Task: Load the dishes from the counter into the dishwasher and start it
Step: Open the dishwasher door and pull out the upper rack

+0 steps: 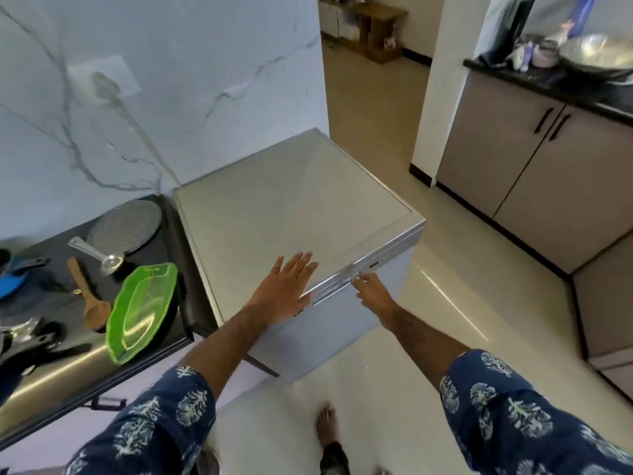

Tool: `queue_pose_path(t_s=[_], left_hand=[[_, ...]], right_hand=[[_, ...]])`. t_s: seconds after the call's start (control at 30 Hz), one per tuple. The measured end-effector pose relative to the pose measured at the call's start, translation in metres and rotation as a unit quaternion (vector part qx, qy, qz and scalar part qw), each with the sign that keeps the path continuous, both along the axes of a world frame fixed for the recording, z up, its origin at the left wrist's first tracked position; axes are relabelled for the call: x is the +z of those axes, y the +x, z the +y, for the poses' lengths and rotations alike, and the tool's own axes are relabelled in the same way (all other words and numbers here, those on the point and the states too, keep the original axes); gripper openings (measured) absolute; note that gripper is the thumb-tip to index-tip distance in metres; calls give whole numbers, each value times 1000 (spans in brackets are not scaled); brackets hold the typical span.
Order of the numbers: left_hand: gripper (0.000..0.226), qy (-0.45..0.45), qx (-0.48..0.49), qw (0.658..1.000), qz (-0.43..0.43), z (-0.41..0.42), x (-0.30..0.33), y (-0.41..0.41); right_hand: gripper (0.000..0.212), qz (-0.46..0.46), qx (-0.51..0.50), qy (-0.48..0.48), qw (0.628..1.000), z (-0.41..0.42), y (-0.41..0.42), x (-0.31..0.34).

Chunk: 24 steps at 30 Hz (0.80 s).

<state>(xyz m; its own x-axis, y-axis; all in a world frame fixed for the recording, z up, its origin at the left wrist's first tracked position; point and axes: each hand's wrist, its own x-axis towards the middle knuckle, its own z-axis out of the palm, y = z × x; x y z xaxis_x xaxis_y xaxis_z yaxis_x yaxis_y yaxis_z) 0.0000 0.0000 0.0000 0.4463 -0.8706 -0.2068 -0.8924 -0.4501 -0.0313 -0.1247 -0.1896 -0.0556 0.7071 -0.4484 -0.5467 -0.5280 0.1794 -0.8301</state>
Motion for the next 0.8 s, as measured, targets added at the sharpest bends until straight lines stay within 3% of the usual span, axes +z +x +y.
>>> queue_pose_path(t_s=[0.07, 0.17, 0.37, 0.47, 0.57, 0.8], left_hand=[[70, 4, -20, 1000, 20, -6, -19, 20], [75, 21, -67, 997, 14, -8, -57, 46], [81, -27, -134, 990, 27, -6, -93, 73], [79, -58, -138, 988, 32, -5, -96, 74], [76, -66, -143, 987, 35, -3, -96, 74], [67, -81, -146, 985, 43, -2, -94, 72]], right_hand=[[19, 2, -50, 92, 994, 5, 17, -14], [36, 14, -134, 185, 973, 17, 39, -30], [46, -34, -290, 347, 891, 38, 68, -57], [60, -63, -284, 357, 888, 45, 67, -67], [80, -73, -233, 334, 911, 43, 65, -74], [86, -82, -198, 310, 926, 46, 66, -79]])
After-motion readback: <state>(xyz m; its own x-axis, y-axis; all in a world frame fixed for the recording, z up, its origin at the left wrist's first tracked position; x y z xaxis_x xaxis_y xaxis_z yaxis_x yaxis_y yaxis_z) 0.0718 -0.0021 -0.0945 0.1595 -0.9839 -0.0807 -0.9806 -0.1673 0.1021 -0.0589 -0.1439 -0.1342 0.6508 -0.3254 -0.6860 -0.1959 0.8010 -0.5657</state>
